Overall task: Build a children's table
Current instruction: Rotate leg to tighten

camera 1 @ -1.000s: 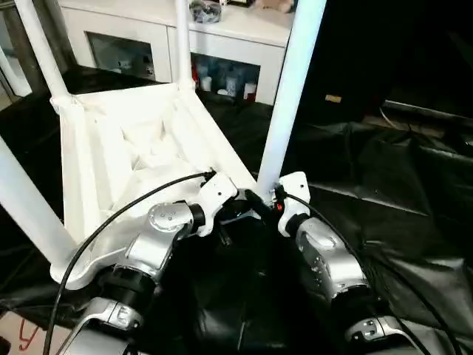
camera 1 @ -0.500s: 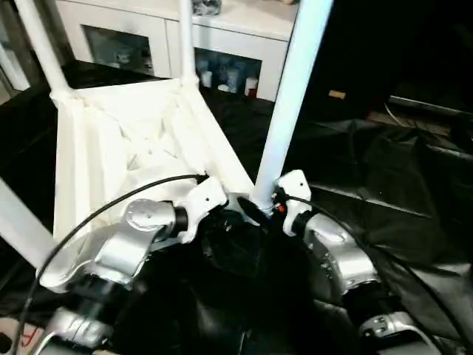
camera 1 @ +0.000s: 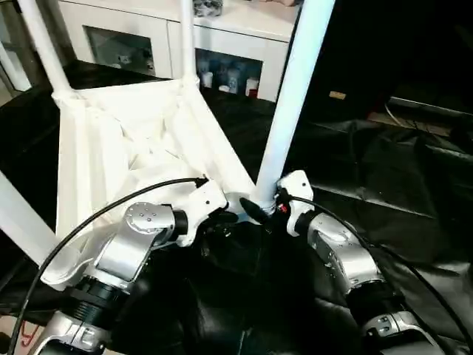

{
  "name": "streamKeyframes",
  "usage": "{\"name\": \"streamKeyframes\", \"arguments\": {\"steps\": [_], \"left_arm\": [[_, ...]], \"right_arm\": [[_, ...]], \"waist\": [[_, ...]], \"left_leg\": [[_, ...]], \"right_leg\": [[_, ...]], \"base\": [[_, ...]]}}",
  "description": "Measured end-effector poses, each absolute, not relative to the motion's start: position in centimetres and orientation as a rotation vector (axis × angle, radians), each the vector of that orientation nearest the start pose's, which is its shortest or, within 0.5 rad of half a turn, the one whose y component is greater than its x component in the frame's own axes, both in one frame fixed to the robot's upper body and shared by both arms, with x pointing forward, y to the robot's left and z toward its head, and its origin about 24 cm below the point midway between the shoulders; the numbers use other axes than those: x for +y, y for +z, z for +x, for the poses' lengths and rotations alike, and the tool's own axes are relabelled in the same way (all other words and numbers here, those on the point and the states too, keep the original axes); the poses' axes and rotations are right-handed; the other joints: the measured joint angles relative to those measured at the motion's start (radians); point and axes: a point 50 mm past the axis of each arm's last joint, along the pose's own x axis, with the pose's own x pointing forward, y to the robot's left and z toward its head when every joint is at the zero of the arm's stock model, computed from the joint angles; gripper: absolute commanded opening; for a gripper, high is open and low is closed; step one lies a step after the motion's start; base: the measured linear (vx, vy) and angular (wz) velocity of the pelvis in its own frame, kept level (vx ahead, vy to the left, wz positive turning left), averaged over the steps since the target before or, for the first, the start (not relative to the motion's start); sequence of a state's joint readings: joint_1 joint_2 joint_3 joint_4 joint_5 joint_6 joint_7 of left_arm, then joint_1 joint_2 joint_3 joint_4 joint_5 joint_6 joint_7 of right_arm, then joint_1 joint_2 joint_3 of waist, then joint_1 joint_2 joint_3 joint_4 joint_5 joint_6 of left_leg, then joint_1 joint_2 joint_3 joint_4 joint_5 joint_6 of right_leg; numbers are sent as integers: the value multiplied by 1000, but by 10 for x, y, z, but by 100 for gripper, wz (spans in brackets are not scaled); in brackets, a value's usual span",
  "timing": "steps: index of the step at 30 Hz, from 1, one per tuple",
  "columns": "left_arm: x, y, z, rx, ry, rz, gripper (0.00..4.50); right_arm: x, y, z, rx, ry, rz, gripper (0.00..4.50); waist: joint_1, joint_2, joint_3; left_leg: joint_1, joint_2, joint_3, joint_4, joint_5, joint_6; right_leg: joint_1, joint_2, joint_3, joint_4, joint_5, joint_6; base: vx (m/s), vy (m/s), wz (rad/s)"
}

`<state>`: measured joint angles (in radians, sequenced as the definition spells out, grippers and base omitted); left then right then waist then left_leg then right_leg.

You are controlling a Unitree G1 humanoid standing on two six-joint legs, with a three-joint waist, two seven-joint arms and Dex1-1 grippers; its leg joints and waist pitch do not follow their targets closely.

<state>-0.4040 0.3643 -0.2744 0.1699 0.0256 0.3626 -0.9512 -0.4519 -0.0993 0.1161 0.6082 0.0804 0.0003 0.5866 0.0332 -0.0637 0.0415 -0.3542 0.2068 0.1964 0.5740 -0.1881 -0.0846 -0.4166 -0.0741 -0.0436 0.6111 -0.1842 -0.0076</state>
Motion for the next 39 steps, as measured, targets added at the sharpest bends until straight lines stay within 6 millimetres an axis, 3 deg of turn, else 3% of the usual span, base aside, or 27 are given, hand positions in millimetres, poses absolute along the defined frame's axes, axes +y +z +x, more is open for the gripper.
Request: {"name": "streamKeyframes", "arguments": {"steps": [10,18,23,27,39], "left_arm": [[123,61,296,385,-1090,414,114],[131,79,305,318,-1048,410,114],[134,76,308,319,-1025,423,114],[135,63,309,355,-1002,426,114],[133,60,309,361,-1047,427,114]], "right_arm": [[-98,24,316,208,757,-48,445],[-99,24,316,209,759,-52,445],[-99,24,316,207,760,-54,445],[-100,24,316,208,758,-65,445],[-101,24,316,209,757,-73,445]], "waist": [[-3,1,1],[-1,2,1],[-2,2,1],[1,1,1],[1,2,1]], "left_leg": [[0,0,0,0,0,0],[0,0,0,2,0,0],[-1,0,0,3,0,0],[-1,0,0,3,0,0],[2,0,-1,3,0,0]], "right_leg": [[-1,0,0,0,5,-1],[0,0,0,-1,5,-1],[0,0,1,-1,5,-1],[0,0,1,-1,5,-1],[2,0,1,-1,5,-1]], "base": [[0,0,0],[0,0,0],[0,0,0],[0,0,0],[0,0,0]]}}
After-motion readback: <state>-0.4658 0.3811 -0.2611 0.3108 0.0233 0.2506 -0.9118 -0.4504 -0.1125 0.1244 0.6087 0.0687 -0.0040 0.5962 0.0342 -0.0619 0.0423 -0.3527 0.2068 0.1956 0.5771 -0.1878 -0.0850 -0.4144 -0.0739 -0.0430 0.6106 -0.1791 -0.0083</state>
